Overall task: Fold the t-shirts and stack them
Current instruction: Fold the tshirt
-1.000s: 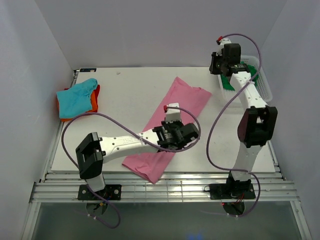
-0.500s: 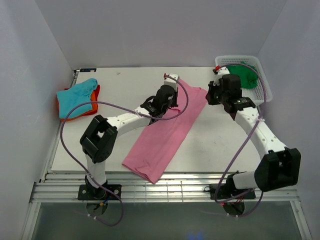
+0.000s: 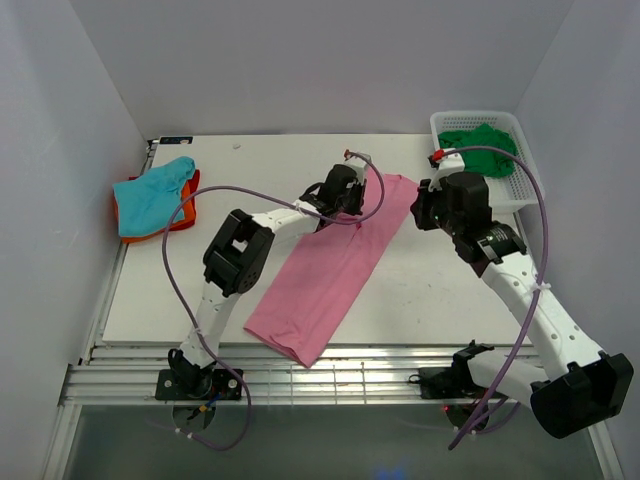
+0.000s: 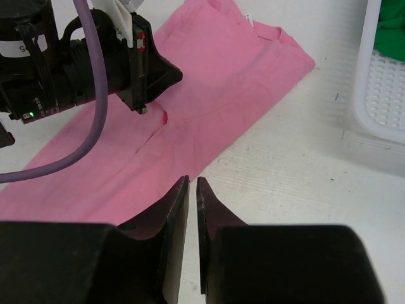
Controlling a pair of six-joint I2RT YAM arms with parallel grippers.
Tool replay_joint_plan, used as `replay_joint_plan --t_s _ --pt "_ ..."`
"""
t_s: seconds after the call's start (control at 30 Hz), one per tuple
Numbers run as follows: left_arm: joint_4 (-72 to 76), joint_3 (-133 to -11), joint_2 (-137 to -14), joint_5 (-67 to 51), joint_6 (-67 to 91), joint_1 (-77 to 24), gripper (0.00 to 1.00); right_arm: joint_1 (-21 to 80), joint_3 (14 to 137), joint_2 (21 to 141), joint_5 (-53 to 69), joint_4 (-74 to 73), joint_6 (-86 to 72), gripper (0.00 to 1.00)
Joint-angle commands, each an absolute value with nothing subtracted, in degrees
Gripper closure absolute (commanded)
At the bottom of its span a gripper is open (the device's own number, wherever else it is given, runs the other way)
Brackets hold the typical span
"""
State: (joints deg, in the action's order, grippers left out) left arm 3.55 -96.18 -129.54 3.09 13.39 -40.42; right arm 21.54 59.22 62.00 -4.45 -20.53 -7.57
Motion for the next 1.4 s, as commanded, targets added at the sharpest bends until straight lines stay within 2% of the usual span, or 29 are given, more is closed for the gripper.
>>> replay_joint_plan --t_s 0.0,0.4,0.87,1.37 --pt "1.2 -99.2 -128.6 -2.3 13.7 -39.6 1.0 22.1 59.9 60.8 -7.3 -22.3 -8.5 0.84" --pt "-9.8 -112.7 -139.7 -2.7 16.4 -36.7 1.0 25.0 59.1 58.3 -9.5 -26.0 -10.0 0.84" --pt "-14.0 -113.6 -142.4 1.0 21.2 -29.9 1.0 26.7 60.7 58.3 -11.2 -27.9 -10.9 0.84" --pt "-15.0 -115.7 -144.9 5.7 28.1 -22.1 1.0 29.4 59.5 67.0 -12.6 -26.8 -11.2 0.84"
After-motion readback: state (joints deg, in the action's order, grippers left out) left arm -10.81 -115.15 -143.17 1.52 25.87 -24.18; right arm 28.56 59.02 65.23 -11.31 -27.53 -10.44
